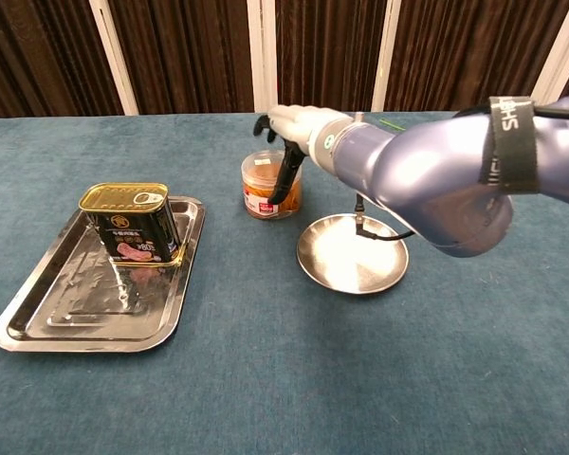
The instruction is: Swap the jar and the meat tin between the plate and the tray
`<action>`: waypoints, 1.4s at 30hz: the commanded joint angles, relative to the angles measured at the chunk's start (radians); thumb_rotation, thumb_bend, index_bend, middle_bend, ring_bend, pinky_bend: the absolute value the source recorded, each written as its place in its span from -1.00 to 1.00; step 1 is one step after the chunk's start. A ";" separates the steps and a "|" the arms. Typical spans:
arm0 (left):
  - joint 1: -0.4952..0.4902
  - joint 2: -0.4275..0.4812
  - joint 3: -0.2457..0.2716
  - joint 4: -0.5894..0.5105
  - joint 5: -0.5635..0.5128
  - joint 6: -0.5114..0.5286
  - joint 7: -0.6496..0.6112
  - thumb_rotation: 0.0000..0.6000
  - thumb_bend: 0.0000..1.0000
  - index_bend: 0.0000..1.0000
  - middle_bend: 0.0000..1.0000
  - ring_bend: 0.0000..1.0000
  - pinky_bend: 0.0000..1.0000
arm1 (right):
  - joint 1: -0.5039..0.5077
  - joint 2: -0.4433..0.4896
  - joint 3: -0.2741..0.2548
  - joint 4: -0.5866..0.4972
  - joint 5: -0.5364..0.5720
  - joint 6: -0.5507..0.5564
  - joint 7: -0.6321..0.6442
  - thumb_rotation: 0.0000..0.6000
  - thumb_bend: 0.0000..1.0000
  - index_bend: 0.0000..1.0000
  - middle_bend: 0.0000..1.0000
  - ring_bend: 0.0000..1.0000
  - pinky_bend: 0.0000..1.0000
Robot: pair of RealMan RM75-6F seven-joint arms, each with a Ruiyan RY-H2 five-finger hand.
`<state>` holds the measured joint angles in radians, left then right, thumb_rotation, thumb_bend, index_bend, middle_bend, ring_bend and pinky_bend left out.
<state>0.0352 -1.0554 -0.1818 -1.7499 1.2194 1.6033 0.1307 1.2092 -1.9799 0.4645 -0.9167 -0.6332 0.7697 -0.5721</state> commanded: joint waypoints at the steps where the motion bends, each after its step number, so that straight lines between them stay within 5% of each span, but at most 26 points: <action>1: -0.001 0.001 0.000 0.000 -0.002 -0.002 -0.001 1.00 -0.74 -0.70 -1.00 -1.00 -1.00 | 0.016 0.021 -0.004 -0.026 0.054 -0.023 -0.049 1.00 -0.96 -1.00 -1.00 -1.00 -1.00; 6: -0.006 0.000 0.000 0.000 -0.005 -0.009 0.006 1.00 -0.74 -0.70 -1.00 -1.00 -1.00 | -0.010 0.130 -0.028 -0.195 0.121 0.027 -0.130 1.00 -0.96 -1.00 -1.00 -1.00 -1.00; 12: -0.011 0.000 0.018 0.028 0.095 0.006 -0.072 1.00 -0.74 -0.70 -1.00 -1.00 -1.00 | -0.204 0.380 -0.093 -0.602 -0.023 0.263 -0.077 1.00 -0.96 -1.00 -1.00 -1.00 -1.00; 16: -0.003 0.022 0.036 0.069 0.190 0.030 -0.202 1.00 -0.75 -0.70 -1.00 -1.00 -1.00 | -0.414 0.611 -0.199 -0.861 -0.182 0.375 0.044 1.00 -0.96 -1.00 -1.00 -1.00 -1.00; 19: -0.005 0.013 0.038 0.093 0.224 0.051 -0.218 1.00 -0.75 -0.70 -1.00 -1.00 -1.00 | -0.553 0.736 -0.315 -0.947 -0.347 0.461 0.119 1.00 -0.96 -1.00 -1.00 -1.00 -1.00; 25: -0.086 0.012 0.063 0.123 0.356 -0.024 -0.317 1.00 -0.76 -0.71 -1.00 -1.00 -0.94 | -0.777 0.770 -0.513 -0.919 -0.632 0.650 0.273 1.00 -0.96 -1.00 -1.00 -1.00 -1.00; 30: -0.191 0.033 0.040 0.084 0.374 -0.146 -0.264 1.00 -0.80 -0.72 -1.00 -1.00 -0.94 | -0.885 0.726 -0.600 -0.821 -0.735 0.701 0.377 1.00 -0.96 -1.00 -1.00 -1.00 -1.00; 38: -0.358 0.066 -0.003 -0.087 0.172 -0.473 -0.155 1.00 -0.87 -0.74 -1.00 -1.00 -1.00 | -0.950 0.690 -0.585 -0.749 -0.741 0.732 0.378 1.00 -0.96 -1.00 -1.00 -1.00 -1.00; 42: -0.437 0.032 -0.015 -0.074 0.076 -0.599 -0.132 1.00 -0.89 -0.74 -1.00 -1.00 -1.00 | -0.967 0.689 -0.563 -0.744 -0.751 0.743 0.378 1.00 -0.96 -1.00 -1.00 -1.00 -1.00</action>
<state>-0.3203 -1.0073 -0.1754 -1.8006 1.3866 1.1061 -0.0318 0.2465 -1.2904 -0.1031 -1.6617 -1.3812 1.5102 -0.1974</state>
